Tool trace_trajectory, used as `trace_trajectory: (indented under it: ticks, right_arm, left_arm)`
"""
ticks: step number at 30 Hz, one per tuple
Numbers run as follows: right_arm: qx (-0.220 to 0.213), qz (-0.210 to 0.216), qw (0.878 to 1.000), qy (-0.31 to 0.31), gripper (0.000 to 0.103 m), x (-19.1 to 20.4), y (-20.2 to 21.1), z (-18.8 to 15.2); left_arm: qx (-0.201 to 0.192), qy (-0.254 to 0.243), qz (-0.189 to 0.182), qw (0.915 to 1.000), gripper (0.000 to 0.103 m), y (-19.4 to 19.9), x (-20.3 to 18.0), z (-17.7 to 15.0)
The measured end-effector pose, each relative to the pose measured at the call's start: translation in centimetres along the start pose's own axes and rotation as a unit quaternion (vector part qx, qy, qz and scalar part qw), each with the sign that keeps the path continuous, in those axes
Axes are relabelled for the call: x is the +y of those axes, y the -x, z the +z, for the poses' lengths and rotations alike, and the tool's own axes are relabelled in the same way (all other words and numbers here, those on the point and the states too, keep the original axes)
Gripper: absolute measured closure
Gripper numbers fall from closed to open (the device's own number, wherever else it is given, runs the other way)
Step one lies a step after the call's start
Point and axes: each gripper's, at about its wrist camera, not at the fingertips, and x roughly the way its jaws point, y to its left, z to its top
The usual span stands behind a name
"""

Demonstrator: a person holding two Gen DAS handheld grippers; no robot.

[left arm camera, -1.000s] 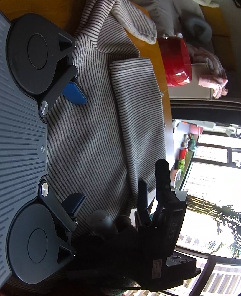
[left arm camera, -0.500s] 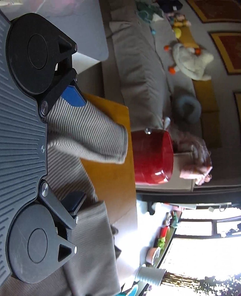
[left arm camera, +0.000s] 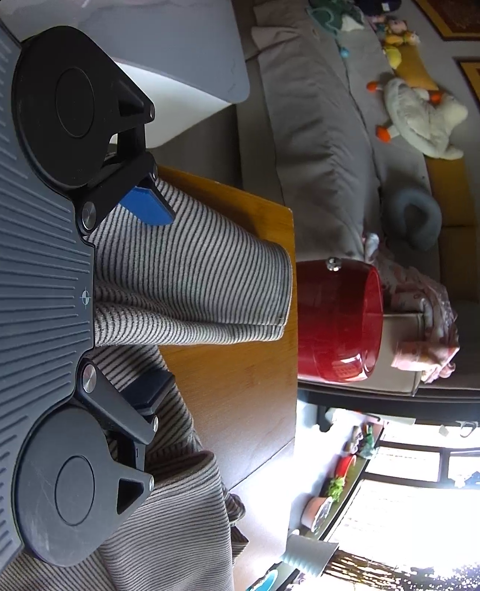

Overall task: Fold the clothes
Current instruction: 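Grasp the other sleeve with the left tool and lift it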

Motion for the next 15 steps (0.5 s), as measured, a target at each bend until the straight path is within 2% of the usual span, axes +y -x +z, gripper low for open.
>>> trace_trajectory:
  ticks: [1, 2, 3, 5, 6, 7, 11, 15]
  right_arm:
    - [0.000, 0.000, 1.000, 0.000, 0.000, 0.0, 0.0, 0.0]
    - [0.000, 0.000, 1.000, 0.000, 0.000, -0.1, 0.0, 0.0]
    - [0.000, 0.000, 1.000, 0.000, 0.000, -0.1, 0.0, 0.0]
    - [0.000, 0.000, 1.000, 0.000, 0.000, -0.1, 0.0, 0.0]
    - [0.000, 0.000, 1.000, 0.000, 0.000, -0.1, 0.0, 0.0]
    - [0.000, 0.001, 1.000, 0.000, 0.000, -0.1, 0.0, 0.0]
    - [-0.001, 0.001, 1.000, -0.001, 0.000, -0.2, 0.0, 0.1]
    - [-0.003, 0.002, 1.000, -0.003, 0.000, -0.2, 0.0, 0.0]
  left_arm:
    - [-0.004, 0.000, 0.000, 1.0000, 0.028, 0.1, 0.1, -0.1]
    - [-0.007, 0.002, 0.002, 1.0000, 0.038, 0.2, 0.3, -0.1]
    - [-0.010, 0.004, 0.006, 0.9999, 0.055, 0.3, 0.6, -0.1]
    - [-0.014, 0.008, 0.009, 0.9998, 0.070, 0.4, 1.1, 0.1]
    - [-0.015, 0.014, 0.002, 0.9998, 0.083, 0.5, 1.4, 0.2]
    - [-0.019, 0.017, 0.000, 0.9997, 0.088, 0.8, 1.5, 0.4]
    - [-0.051, 0.012, 0.004, 0.9986, 0.092, 2.5, 1.0, 1.4]
    - [-0.094, 0.004, -0.019, 0.9954, 0.092, 5.3, -0.3, 3.2]
